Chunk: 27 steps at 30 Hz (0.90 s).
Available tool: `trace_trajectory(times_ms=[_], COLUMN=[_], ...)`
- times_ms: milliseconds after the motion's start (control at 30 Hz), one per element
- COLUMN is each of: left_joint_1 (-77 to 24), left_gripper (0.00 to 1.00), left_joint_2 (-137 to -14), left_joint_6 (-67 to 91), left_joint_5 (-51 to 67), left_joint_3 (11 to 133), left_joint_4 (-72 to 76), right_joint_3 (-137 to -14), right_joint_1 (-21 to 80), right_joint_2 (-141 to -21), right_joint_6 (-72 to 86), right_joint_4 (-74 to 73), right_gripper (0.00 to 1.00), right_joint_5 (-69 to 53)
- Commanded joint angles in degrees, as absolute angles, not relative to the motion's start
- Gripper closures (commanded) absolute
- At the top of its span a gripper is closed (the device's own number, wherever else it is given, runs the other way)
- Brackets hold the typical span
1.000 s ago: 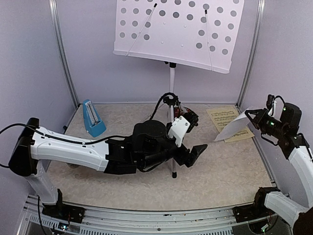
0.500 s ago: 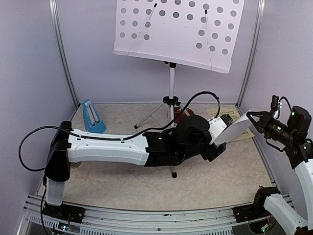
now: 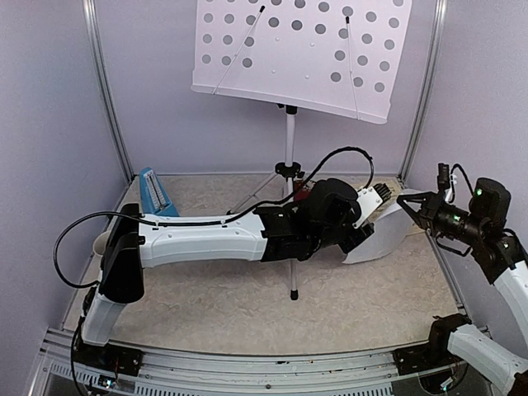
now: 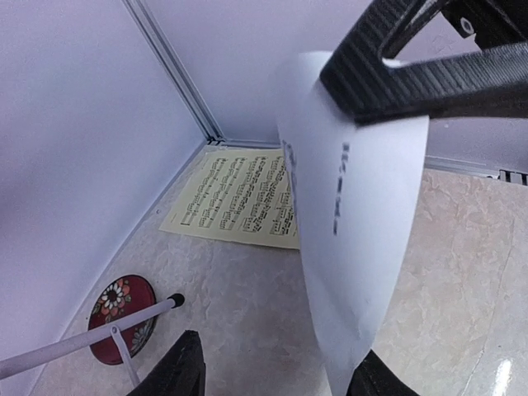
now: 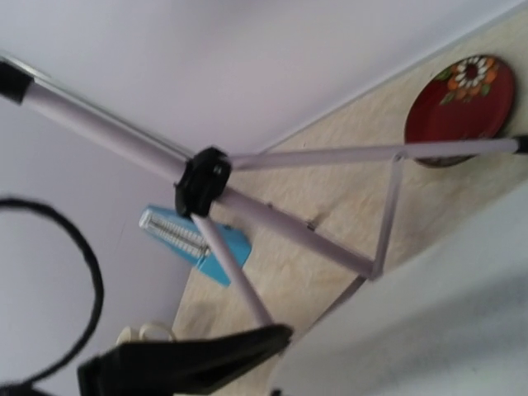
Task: Set up the instrument practice props
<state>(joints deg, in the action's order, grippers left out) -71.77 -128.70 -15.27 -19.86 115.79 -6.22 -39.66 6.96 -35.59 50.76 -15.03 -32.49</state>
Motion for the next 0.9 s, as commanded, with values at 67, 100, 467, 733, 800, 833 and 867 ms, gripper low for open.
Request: trace_trajectory(times_ms=[67, 100, 467, 733, 800, 833, 867], left_joint_1=[-71.37, -71.31, -73.19, -71.2, -71.05, -71.39, -71.79], left_gripper=[0.51, 0.52, 1.0, 1.0, 1.0, 1.0, 1.0], left_joint_2=[-130.11, -130.07, -123.46, -103.16, -98.84, -96.39, -94.06], left_joint_6=[-14.9, -14.91, -9.44, 12.22, 16.05, 17.38, 18.5], left_joint_5=[-17.87, -17.86, -19.53, -16.07, -15.81, -16.47, -17.32], left_joint_3=[118.12, 118.08, 112.79, 88.41, 84.82, 83.08, 81.21], left_joint_4=[-7.1, -7.35, -7.3, 2.08, 1.85, 1.85, 1.89], right_joint_3=[-39.89, -40.01, -44.75, -44.82, -46.73, -47.96, -49.11], right_joint_1=[14.16, 14.94, 21.44, 21.9, 22.56, 23.06, 23.68], right_joint_2=[-38.17, -38.49, -43.09, -44.59, -47.33, -48.61, -49.76], right_joint_6=[51.69, 52.09, 48.48, 39.3, 36.21, 34.58, 32.85], right_joint_4=[-11.15, -10.62, -6.38, 2.37, 2.48, 2.35, 2.12], right_gripper=[1.0, 1.0, 0.97, 0.29, 0.24, 0.22, 0.21], right_joint_5=[-26.26, -25.63, -21.74, -23.33, -23.44, -23.08, -22.46])
